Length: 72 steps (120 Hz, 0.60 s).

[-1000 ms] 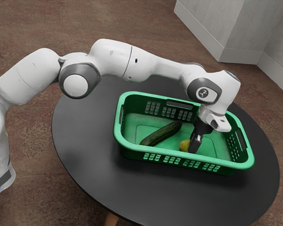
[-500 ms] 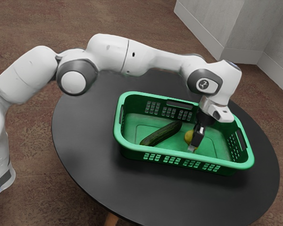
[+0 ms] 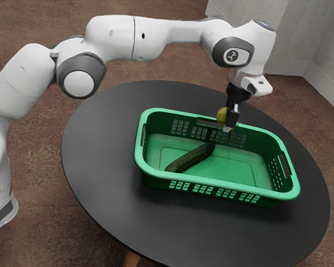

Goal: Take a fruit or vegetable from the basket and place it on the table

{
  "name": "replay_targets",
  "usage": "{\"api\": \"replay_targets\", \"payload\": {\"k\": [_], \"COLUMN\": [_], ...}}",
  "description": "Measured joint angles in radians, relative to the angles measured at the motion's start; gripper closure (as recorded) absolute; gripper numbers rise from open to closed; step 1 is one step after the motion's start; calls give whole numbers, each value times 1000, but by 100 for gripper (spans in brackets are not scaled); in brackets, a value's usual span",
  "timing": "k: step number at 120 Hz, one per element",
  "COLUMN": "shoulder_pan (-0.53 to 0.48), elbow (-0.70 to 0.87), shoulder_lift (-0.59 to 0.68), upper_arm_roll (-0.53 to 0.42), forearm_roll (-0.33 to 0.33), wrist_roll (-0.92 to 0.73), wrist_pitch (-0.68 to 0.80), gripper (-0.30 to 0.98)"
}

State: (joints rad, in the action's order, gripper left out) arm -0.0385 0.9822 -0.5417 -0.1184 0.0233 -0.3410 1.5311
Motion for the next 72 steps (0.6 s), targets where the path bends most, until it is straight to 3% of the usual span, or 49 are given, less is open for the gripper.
{"api": "replay_targets", "payload": {"k": [44, 72], "shoulder_pan": [-134, -144], "elbow": [3, 4], "shoulder_lift": [13, 25], "upper_arm_roll": [5, 97], "forearm_roll": [5, -3], "wrist_roll": [-2, -7], "wrist_pitch": [-17, -39], "gripper": [35, 35]}}
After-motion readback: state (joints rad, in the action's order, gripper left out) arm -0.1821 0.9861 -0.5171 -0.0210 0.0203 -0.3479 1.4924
